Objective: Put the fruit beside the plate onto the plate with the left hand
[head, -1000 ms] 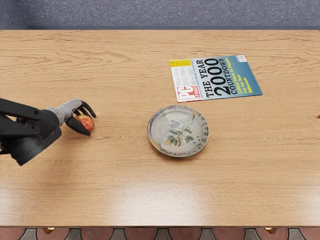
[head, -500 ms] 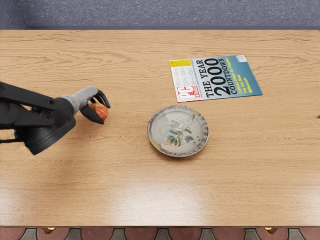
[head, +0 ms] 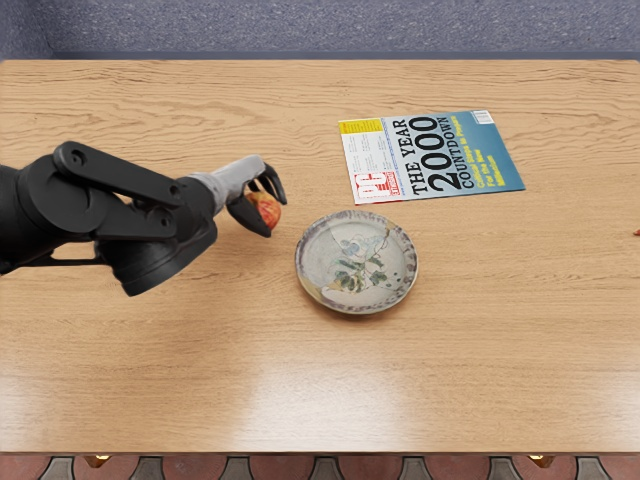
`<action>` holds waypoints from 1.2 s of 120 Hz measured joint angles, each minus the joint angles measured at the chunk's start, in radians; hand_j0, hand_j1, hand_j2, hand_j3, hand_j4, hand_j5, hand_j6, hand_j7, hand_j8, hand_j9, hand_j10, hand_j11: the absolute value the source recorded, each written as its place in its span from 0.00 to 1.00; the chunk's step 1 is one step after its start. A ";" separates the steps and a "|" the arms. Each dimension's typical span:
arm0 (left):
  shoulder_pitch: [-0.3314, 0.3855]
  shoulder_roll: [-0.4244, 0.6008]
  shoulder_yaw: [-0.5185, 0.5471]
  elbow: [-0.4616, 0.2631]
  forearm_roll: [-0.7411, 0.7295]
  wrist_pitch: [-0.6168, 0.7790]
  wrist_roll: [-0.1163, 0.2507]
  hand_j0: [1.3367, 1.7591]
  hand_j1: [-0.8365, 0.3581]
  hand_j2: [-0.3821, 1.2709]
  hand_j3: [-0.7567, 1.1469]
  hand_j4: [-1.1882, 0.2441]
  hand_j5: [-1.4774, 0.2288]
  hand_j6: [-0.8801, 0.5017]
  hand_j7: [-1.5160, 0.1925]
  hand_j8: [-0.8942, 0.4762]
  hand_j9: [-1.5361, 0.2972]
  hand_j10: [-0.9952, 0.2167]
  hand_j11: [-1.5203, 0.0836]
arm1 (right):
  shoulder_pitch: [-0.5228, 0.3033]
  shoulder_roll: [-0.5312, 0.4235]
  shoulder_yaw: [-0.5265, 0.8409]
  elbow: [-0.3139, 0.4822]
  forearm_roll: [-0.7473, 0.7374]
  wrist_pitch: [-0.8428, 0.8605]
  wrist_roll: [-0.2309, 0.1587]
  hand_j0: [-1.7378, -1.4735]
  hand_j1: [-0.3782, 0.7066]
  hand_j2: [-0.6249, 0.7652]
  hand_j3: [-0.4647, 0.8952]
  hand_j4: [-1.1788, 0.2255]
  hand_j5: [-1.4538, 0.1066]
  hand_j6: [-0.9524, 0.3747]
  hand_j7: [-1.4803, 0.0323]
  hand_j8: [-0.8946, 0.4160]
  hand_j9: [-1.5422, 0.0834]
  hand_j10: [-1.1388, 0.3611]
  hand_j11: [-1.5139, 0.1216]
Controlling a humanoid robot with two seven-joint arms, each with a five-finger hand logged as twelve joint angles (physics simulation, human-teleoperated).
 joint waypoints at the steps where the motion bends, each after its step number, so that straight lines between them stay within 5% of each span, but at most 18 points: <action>1: 0.000 -0.001 -0.002 0.000 -0.001 0.000 0.000 0.74 0.49 0.29 0.40 0.39 0.27 0.36 0.33 0.43 0.32 0.42 0.35 | 0.000 0.000 0.000 0.000 0.000 0.000 0.000 0.30 0.03 0.45 0.34 0.84 0.93 0.72 0.98 0.68 0.95 0.76 0.93; 96: 0.010 -0.122 -0.120 0.002 -0.007 0.000 -0.013 0.74 0.49 0.28 0.40 0.37 0.25 0.37 0.31 0.45 0.30 0.43 0.33 | 0.000 0.000 0.000 0.000 0.000 0.000 0.000 0.30 0.03 0.45 0.34 0.84 0.93 0.72 0.98 0.68 0.95 0.76 0.93; 116: 0.036 -0.130 -0.121 0.012 -0.007 0.000 -0.014 0.75 0.46 0.40 0.40 0.36 0.25 0.36 0.31 0.43 0.30 0.41 0.33 | 0.000 0.000 0.000 0.000 0.000 0.000 0.000 0.30 0.03 0.45 0.34 0.84 0.93 0.72 0.98 0.68 0.95 0.76 0.93; 144: 0.064 -0.137 -0.122 0.032 -0.006 0.000 -0.015 0.75 0.46 0.35 0.40 0.37 0.26 0.38 0.31 0.44 0.31 0.42 0.34 | 0.000 0.000 0.000 0.000 0.000 0.000 0.000 0.30 0.03 0.45 0.34 0.84 0.93 0.72 0.98 0.68 0.95 0.76 0.93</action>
